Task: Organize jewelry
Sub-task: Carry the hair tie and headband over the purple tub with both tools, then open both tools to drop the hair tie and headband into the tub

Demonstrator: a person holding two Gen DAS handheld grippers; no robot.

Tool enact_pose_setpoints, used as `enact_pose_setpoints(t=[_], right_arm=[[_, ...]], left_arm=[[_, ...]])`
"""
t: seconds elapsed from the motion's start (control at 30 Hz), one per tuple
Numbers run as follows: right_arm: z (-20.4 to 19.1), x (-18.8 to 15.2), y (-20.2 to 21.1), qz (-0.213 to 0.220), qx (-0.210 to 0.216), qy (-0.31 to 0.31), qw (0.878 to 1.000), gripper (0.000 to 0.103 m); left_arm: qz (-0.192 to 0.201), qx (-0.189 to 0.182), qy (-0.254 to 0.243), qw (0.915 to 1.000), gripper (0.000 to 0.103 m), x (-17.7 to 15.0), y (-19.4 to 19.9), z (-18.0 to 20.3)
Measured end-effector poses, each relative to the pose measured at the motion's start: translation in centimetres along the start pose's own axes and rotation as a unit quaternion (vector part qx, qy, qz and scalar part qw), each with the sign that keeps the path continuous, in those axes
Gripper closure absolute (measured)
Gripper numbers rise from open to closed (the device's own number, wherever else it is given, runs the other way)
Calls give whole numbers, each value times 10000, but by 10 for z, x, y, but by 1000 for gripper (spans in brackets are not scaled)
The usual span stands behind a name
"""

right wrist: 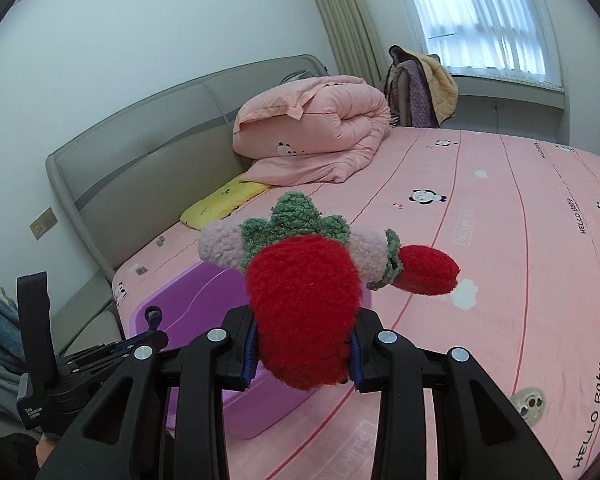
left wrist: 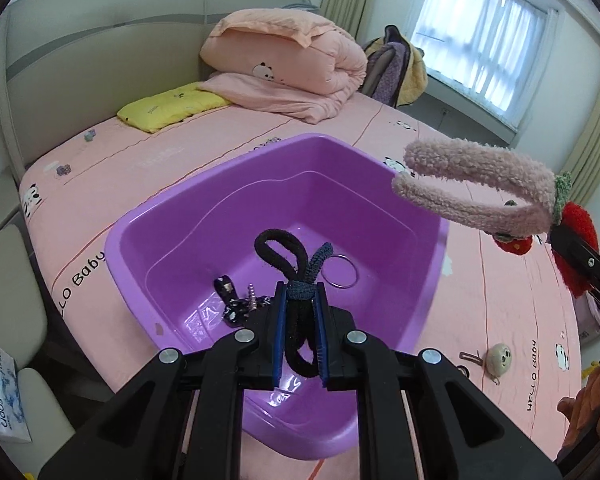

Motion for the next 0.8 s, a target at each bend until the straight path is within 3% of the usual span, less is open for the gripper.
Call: enact_pose_setpoints(t=[0.43, 0.8], right_arm=[[-44, -10, -101, -658, -347, 791, 9941, 70], [-45, -19, -156, -1262, -632, 936, 9856, 69]], left_arm=[[-611, 286, -10, 9977, 90, 6, -61, -36], [-937, 652, -49, 9935, 89, 2, -83, -44]])
Point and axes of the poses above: each gripper's, at about its wrist camera, not at the fingertips, and y roughly against the way its jaws point, z to its right, x to its top, the point moved 6 cm from there along -y, roughly the way its jaws point, and after that the axes turned 3 degrees about -y, right-handed, at the moved point
